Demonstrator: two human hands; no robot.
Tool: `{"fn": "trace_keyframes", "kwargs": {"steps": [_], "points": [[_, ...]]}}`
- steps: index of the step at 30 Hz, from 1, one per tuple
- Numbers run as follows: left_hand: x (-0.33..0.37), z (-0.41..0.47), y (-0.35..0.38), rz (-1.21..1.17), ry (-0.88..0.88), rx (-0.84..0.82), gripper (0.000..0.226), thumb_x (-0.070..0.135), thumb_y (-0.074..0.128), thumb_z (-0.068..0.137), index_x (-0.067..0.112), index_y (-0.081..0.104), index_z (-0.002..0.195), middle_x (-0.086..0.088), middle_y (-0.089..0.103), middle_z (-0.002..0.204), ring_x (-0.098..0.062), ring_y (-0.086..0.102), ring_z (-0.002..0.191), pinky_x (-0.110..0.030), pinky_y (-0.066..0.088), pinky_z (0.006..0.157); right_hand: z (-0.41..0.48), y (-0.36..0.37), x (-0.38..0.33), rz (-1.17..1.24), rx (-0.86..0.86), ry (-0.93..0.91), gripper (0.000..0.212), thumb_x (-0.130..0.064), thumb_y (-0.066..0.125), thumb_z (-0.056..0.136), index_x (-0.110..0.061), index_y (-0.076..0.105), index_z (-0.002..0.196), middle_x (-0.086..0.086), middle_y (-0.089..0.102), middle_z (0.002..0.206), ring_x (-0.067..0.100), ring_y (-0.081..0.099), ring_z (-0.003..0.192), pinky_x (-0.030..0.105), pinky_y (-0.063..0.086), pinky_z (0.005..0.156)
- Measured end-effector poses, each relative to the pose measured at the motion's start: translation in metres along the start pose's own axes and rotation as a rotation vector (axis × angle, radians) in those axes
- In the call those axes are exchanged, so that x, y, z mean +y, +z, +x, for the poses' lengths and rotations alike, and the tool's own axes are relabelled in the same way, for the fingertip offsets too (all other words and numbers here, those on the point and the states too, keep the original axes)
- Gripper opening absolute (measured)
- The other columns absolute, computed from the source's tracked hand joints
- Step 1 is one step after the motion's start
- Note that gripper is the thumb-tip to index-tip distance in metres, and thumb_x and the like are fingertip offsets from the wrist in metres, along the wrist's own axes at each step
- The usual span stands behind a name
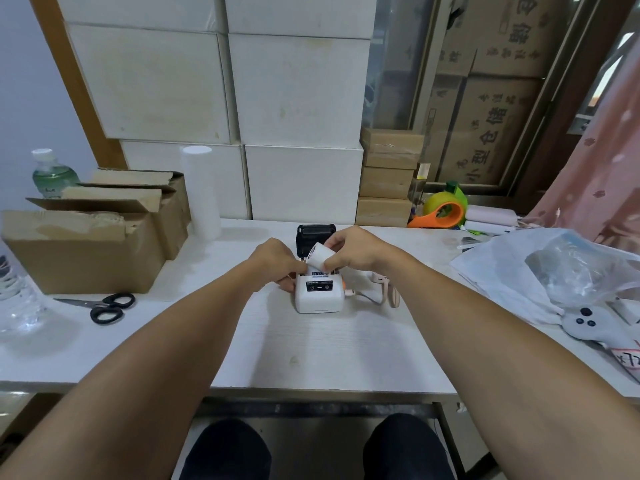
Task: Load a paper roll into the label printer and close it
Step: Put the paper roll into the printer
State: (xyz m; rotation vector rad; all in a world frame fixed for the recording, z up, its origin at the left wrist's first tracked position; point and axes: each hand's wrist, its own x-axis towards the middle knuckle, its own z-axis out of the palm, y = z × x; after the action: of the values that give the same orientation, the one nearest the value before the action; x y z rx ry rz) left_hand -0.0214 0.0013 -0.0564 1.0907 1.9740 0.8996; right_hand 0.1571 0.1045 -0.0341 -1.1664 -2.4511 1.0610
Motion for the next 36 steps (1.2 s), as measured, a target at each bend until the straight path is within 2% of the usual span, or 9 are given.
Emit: {"fn": "trace_keyframes", "kwargs": {"steps": [7, 16, 20, 24, 28, 29, 31, 33, 36], "points": [[-0.001, -0.004, 0.000, -0.080, -0.021, -0.010, 0.018, 0.008, 0.079, 0.077, -0.006, 0.078, 0.089, -0.021, 0.079, 0.084, -0.040, 0.079, 0.078, -0.052, 0.063, 0.086, 0.001, 0.000, -0.011, -0.278, -0.074, -0.035, 0.041, -0.028, 0.090, 0.072, -0.019, 0.075, 0.109, 0.001, 0.079, 0.097, 0.013, 0.069, 0.081, 0.035, 0.057, 0.082], [-0.001, -0.003, 0.003, -0.079, -0.061, 0.011, 0.023, 0.013, 0.083, 0.077, -0.004, 0.078, 0.092, -0.016, 0.081, 0.088, -0.038, 0.079, 0.076, -0.048, 0.065, 0.084, 0.007, -0.005, -0.014, -0.303, -0.207, -0.013, 0.026, -0.024, 0.085, 0.070, -0.021, 0.082, 0.095, 0.006, 0.081, 0.095, 0.012, 0.074, 0.075, 0.040, 0.060, 0.089], [-0.003, -0.003, 0.004, -0.092, -0.072, 0.010, 0.029, 0.017, 0.085, 0.078, -0.004, 0.077, 0.096, -0.014, 0.081, 0.087, -0.035, 0.080, 0.077, -0.046, 0.064, 0.088, 0.006, -0.005, -0.015, -0.304, -0.288, 0.018, 0.020, -0.028, 0.082, 0.076, -0.025, 0.083, 0.095, 0.002, 0.079, 0.098, 0.017, 0.072, 0.086, 0.036, 0.060, 0.089], [-0.003, -0.003, 0.004, -0.116, -0.085, 0.010, 0.025, 0.015, 0.084, 0.081, -0.003, 0.076, 0.097, -0.017, 0.080, 0.091, -0.037, 0.080, 0.081, -0.044, 0.064, 0.088, 0.003, 0.001, -0.015, -0.336, -0.299, 0.012, 0.044, -0.049, 0.074, 0.071, -0.015, 0.079, 0.098, -0.004, 0.063, 0.084, 0.020, 0.062, 0.084, 0.035, 0.056, 0.082], [-0.004, -0.004, 0.005, -0.121, -0.099, 0.017, 0.028, 0.018, 0.083, 0.083, -0.003, 0.075, 0.099, -0.017, 0.080, 0.094, -0.036, 0.080, 0.082, -0.043, 0.063, 0.090, -0.002, 0.000, -0.016, -0.342, -0.335, 0.015, 0.044, -0.057, 0.073, 0.084, -0.013, 0.068, 0.084, -0.004, 0.054, 0.083, 0.018, 0.055, 0.082, 0.031, 0.052, 0.077], [-0.003, -0.005, 0.005, -0.122, -0.103, 0.021, 0.028, 0.018, 0.083, 0.083, -0.003, 0.075, 0.099, -0.017, 0.080, 0.095, -0.036, 0.080, 0.083, -0.042, 0.063, 0.090, -0.005, 0.000, -0.019, -0.336, -0.346, 0.026, 0.044, -0.061, 0.068, 0.089, -0.017, 0.067, 0.085, -0.004, 0.055, 0.088, 0.018, 0.056, 0.086, 0.029, 0.052, 0.077], [-0.004, -0.005, 0.005, -0.132, -0.108, 0.024, 0.027, 0.016, 0.082, 0.083, -0.004, 0.074, 0.099, -0.018, 0.079, 0.097, -0.038, 0.079, 0.085, -0.042, 0.063, 0.091, -0.008, 0.000, -0.021, -0.303, -0.328, 0.064, 0.048, -0.065, 0.052, 0.098, -0.023, 0.072, 0.110, -0.002, 0.063, 0.108, 0.019, 0.062, 0.098, 0.027, 0.051, 0.077], [-0.004, -0.005, 0.005, -0.140, -0.111, 0.025, 0.028, 0.016, 0.083, 0.083, -0.005, 0.073, 0.098, -0.019, 0.079, 0.098, -0.039, 0.079, 0.085, -0.043, 0.063, 0.090, -0.010, 0.001, -0.021, -0.265, -0.275, 0.070, 0.043, -0.055, 0.048, 0.104, -0.018, 0.071, 0.109, -0.001, 0.066, 0.103, 0.022, 0.064, 0.094, 0.027, 0.051, 0.075], [-0.005, -0.005, 0.005, -0.154, -0.119, 0.016, 0.029, 0.016, 0.084, 0.082, -0.006, 0.072, 0.097, -0.022, 0.079, 0.099, -0.040, 0.079, 0.084, -0.043, 0.064, 0.087, -0.008, 0.002, -0.012, -0.309, -0.195, -0.022, 0.024, -0.030, 0.063, 0.094, -0.013, 0.077, 0.103, -0.003, 0.072, 0.096, 0.024, 0.063, 0.093, 0.035, 0.051, 0.081]]}}
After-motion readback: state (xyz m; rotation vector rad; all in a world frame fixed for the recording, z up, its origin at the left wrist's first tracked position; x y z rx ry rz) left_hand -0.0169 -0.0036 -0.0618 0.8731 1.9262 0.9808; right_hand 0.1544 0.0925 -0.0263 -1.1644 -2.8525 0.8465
